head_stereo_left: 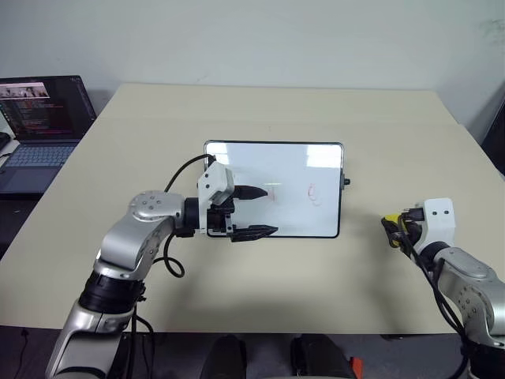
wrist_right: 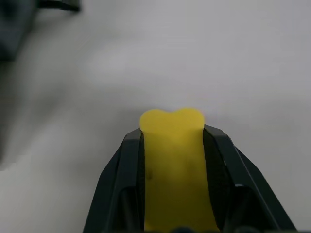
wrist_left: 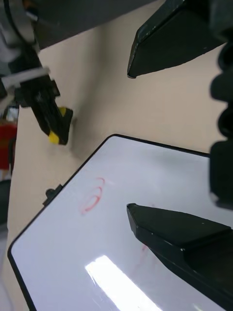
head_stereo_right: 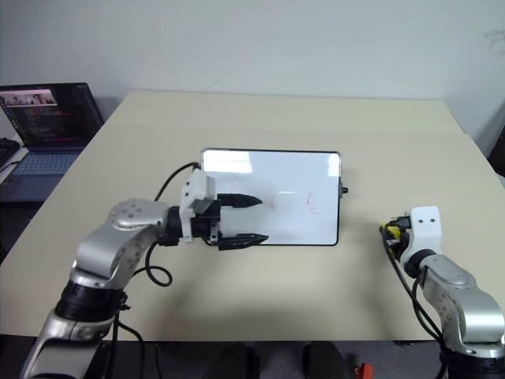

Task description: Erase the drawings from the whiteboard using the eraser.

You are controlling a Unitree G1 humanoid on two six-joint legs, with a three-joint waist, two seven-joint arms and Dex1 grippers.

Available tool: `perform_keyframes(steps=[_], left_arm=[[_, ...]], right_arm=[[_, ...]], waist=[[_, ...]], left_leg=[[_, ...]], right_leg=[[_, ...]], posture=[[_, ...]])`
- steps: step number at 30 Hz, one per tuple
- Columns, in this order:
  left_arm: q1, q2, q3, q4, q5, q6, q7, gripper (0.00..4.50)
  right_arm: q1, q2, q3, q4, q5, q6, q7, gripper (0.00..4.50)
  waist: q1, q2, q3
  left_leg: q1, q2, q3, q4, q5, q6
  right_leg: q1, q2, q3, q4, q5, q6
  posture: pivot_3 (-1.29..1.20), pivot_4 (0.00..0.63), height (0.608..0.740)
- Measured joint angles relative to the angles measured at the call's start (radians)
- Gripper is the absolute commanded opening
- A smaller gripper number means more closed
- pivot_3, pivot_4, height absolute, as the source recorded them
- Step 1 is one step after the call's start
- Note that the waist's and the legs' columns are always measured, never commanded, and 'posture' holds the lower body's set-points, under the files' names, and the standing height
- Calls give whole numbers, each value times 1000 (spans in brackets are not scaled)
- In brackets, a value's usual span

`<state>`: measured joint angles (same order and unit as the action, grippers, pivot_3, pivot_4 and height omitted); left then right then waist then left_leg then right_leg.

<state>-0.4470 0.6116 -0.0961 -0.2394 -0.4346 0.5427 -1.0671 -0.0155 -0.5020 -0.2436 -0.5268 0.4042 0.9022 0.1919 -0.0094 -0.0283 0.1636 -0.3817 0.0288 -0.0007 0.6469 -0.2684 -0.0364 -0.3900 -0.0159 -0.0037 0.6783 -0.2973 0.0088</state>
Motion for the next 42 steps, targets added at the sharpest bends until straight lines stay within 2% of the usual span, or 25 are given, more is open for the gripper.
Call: perform_keyframes(steps=[3,9,13,17,20,28,33,42], left_arm=[[70,37,29,-48,1,28,57,4500],[130,132,124,-77,-5,80,110,4500],[183,224,181,-62,-4,123,120,4500],[191,243,221,-62,-14,149,138,4500],[219,243,231,-57,-15,148,146,4500],[290,207,239,-26,9,106,200,4500],[291,174,241,-19,13,90,227,4500],[241,171,238,7,9,59,203,4500]], right_arm=[[44,-3,33,-93,-6,-32,28,1273],[28,-5,48,-191,17,-19,47,1273],[-139,-10,169,-222,15,7,57,1273],[-321,-9,316,-209,-20,5,75,1273],[-452,0,463,-127,-89,-27,106,1273],[-648,15,752,129,-328,-196,196,1273],[-748,87,803,273,-427,-269,235,1273],[-835,186,837,443,-542,-378,306,1273]], waist=[[-2,0,0],[-1,0,0],[-23,1,1],[-20,1,1],[-19,0,1],[-19,0,2],[-19,0,2],[-19,0,1]], left_leg=[[1,1,-1,0,0,0],[2,0,0,0,0,0],[2,1,0,0,0,0],[1,1,-3,0,0,0],[0,0,-2,0,0,0],[0,0,-3,0,0,0],[-1,1,-3,0,0,0],[-1,1,-4,0,0,0]], right_leg=[[0,-2,0,1,0,0],[0,-2,-1,1,-1,1],[0,-2,-1,2,-1,1],[0,-2,-3,1,0,0],[0,-3,-3,0,0,-1],[-1,-4,-4,1,0,-2],[-1,-4,-5,1,-1,-2],[-1,-5,-5,2,-1,-3]], posture=[[0,150,740],[0,150,740],[0,150,740],[0,150,740],[0,150,740],[0,150,740],[0,150,740],[0,150,740]])
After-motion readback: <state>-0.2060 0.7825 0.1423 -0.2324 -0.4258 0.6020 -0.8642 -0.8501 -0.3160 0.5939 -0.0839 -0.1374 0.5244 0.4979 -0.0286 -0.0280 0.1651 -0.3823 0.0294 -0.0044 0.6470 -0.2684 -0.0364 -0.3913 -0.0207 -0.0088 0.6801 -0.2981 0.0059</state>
